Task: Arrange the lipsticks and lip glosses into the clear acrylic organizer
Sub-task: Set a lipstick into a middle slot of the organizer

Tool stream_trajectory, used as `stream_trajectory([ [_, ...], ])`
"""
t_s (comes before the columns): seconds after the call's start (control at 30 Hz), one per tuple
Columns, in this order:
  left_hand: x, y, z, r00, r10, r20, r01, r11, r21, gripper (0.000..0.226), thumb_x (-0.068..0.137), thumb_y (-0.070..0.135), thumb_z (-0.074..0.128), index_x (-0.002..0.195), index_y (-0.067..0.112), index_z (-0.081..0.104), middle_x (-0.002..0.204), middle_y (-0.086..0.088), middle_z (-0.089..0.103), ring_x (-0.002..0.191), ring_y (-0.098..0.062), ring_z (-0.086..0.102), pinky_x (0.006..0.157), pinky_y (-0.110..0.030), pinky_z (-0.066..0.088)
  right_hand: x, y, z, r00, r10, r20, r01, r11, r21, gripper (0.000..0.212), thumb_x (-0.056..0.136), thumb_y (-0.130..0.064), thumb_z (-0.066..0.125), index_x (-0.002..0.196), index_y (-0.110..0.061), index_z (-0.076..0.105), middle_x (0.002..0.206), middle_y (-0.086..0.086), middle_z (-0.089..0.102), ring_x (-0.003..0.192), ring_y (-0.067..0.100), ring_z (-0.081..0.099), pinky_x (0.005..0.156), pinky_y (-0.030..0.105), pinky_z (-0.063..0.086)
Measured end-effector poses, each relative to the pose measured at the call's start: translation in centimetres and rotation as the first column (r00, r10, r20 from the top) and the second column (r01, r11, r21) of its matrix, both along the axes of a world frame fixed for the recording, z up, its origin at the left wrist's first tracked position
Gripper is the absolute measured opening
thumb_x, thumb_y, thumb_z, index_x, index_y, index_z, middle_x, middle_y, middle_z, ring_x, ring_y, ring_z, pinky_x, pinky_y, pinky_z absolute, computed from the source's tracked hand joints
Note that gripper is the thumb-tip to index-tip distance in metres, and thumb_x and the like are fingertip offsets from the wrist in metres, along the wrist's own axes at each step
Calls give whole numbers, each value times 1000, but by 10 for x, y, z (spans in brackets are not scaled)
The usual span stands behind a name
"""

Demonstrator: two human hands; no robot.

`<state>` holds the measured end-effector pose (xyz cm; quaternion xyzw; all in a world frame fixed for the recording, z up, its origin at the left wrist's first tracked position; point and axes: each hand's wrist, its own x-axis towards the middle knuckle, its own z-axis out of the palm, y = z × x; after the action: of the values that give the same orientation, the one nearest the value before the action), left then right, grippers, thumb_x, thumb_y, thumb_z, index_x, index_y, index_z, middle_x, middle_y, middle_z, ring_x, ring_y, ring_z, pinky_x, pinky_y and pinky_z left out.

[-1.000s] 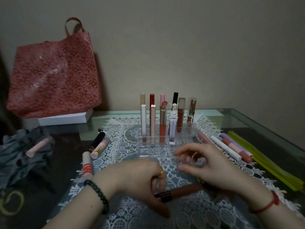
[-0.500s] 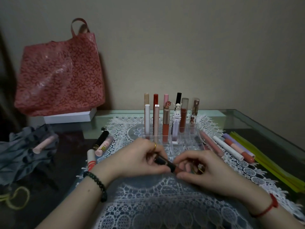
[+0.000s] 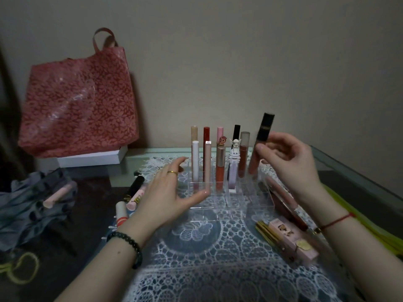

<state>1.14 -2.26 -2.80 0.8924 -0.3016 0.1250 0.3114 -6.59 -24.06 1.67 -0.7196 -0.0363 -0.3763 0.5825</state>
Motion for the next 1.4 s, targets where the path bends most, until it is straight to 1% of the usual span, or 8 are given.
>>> stream_trajectory([
  [0.1, 3, 0, -11, 991, -2, -136, 22, 990, 142, 120, 48, 88, 35, 143, 29, -7, 154, 3, 8, 139, -17, 16, 113, -42, 21, 18, -3, -6, 995, -96, 22, 96, 995, -6, 23, 76, -9, 69, 83, -29, 59, 76, -5, 63, 61, -4, 59, 59, 8, 49],
  [0.17, 4, 0, -17, 986, -17, -166, 53, 975, 216, 125, 46, 90, 34, 143, 25, -12, 155, 3, 2, 141, -17, 12, 114, -40, 18, 27, -3, -13, 991, -132, 6, 132, 991, -7, 23, 77, -11, 69, 82, -31, 59, 77, -5, 63, 65, 1, 60, 62, 13, 51],
  [0.4, 8, -1, -25, 984, -53, -172, 94, 967, 237, 127, 45, 92, 33, 144, 26, -9, 148, -2, 29, 131, -18, 32, 109, -37, 29, 30, -3, -29, 993, -110, -34, 108, 992, -62, 24, 80, -8, 65, 85, -30, 58, 75, -5, 61, 59, -1, 54, 55, 8, 47],
  [0.57, 9, -1, -28, 985, -53, -167, 88, 974, 208, 127, 45, 92, 33, 144, 25, -10, 148, -3, 30, 131, -19, 34, 109, -36, 29, 29, -4, -29, 990, -129, -48, 125, 989, -74, 20, 81, -10, 65, 94, -23, 58, 80, -2, 62, 63, 0, 56, 59, 10, 50],
  [0.73, 10, -2, -29, 986, -69, -153, 95, 980, 172, 128, 44, 92, 34, 144, 24, -8, 145, -2, 36, 126, -17, 39, 106, -36, 33, 32, -5, -35, 990, -120, -75, 110, 986, -125, 23, 81, -8, 64, 93, -25, 55, 78, -3, 60, 61, -9, 55, 55, 4, 46],
  [1.13, 11, -4, -32, 983, -80, -164, 104, 985, 140, 125, 47, 90, 39, 143, 27, -10, 148, 0, 31, 129, -14, 35, 108, -33, 30, 35, -9, -47, 978, -140, -156, 105, 971, -215, 22, 81, -9, 63, 97, -23, 57, 81, -5, 60, 65, -10, 55, 57, 2, 44],
  [1.27, 10, -4, -32, 983, -87, -162, 109, 985, 131, 125, 47, 90, 39, 143, 27, -10, 149, 1, 29, 130, -14, 33, 108, -32, 29, 32, -7, -46, 981, -123, -151, 90, 974, -208, 29, 80, -7, 63, 90, -32, 52, 80, -5, 59, 63, -10, 54, 57, 3, 45],
  [1.4, 9, -4, -32, 983, -81, -164, 103, 986, 134, 125, 46, 90, 38, 143, 27, -11, 149, -1, 27, 131, -15, 33, 108, -31, 29, 30, -8, -46, 976, -130, -175, 91, 973, -214, 32, 80, -6, 63, 100, -27, 50, 82, -3, 58, 65, -7, 55, 59, 4, 46],
])
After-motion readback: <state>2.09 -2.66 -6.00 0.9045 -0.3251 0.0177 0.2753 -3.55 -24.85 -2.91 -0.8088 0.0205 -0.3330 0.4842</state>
